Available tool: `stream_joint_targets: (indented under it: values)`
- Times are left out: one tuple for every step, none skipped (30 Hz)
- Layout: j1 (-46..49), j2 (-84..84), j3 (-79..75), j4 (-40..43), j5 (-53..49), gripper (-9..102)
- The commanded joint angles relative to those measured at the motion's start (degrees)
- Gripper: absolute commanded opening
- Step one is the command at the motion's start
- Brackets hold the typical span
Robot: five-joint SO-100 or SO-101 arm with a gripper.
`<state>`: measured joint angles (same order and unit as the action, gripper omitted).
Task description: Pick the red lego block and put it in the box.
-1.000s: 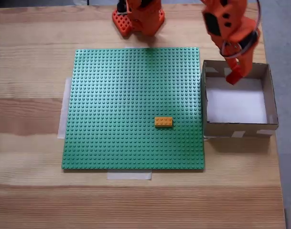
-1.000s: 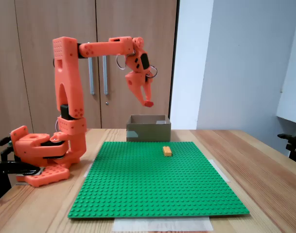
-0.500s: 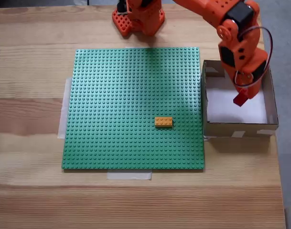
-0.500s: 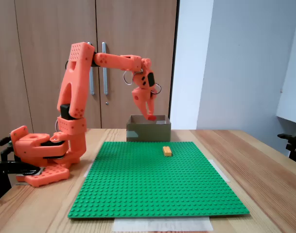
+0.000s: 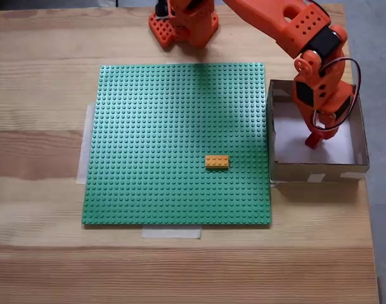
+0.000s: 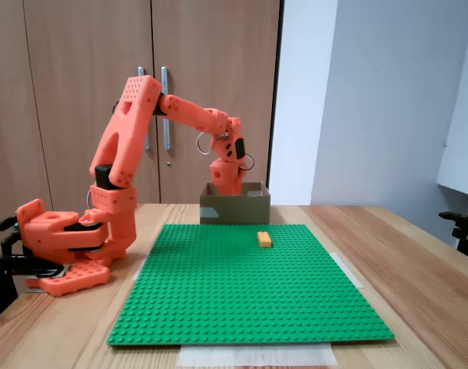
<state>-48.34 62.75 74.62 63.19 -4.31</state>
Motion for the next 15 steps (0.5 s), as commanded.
stream_joint_targets:
  values:
    - [0.44, 0.09, -0.35, -0.7, -1.85, -1]
    - [0.35, 0.0, -0.35, -0.7, -1.85, -1]
    - [0.35, -0.09, -0.35, -0.79, -2.02, -1]
    - [0.35, -0.09, -0.26, -0.97, -2.46, -1]
    - [0.35, -0.09, -0.18, -1.58, -2.72, -1]
    - [0.44, -0.09, 0.09, -2.11, -2.99, -1]
    - [0.53, -0.09, 0.18, -2.37, -3.08, -1]
    - [0.62, -0.09, 0.26, -2.64, -3.08, -1]
    - [0.7, -0.09, 0.26, -2.9, -3.52, -1]
    - [0.7, -0.09, 0.26, -2.99, -4.22, -1]
    - [0.7, 0.0, 0.26, -2.9, -4.39, 0]
    - [0.7, 0.18, 0.62, -2.81, -4.75, 3]
    - [0.7, 0.44, 1.05, -2.81, -5.45, 6]
    - [0.7, 0.44, 1.23, -2.81, -5.62, 10]
    - [0.7, 0.44, 1.23, -2.55, -5.62, 13]
